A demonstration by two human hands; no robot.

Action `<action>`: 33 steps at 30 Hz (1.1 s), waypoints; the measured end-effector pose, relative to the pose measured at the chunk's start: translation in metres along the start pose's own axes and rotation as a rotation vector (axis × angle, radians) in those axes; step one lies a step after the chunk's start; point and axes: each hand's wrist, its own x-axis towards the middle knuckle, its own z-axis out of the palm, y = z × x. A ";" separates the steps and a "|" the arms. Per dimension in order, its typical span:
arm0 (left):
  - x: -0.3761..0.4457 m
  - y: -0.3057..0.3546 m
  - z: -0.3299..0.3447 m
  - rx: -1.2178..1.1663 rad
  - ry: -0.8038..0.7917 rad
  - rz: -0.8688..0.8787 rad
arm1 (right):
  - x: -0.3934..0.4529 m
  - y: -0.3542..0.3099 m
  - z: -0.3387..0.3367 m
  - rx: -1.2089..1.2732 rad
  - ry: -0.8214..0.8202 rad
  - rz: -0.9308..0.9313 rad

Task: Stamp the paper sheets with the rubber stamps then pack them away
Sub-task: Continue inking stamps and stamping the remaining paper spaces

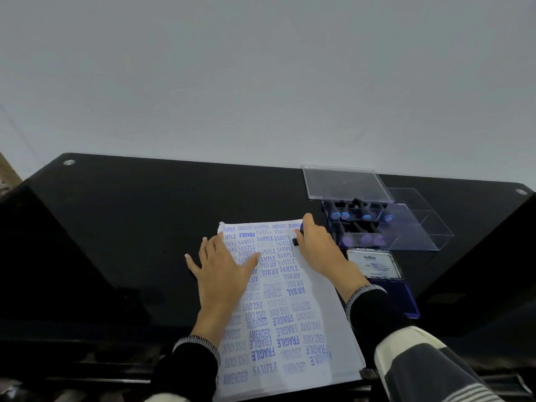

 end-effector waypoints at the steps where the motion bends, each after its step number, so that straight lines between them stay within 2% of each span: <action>1: 0.000 0.000 0.000 0.002 -0.005 0.001 | 0.000 0.000 0.000 0.002 -0.003 0.002; 33: 0.002 0.000 0.001 0.056 -0.015 0.009 | -0.004 0.001 0.007 0.024 0.063 -0.007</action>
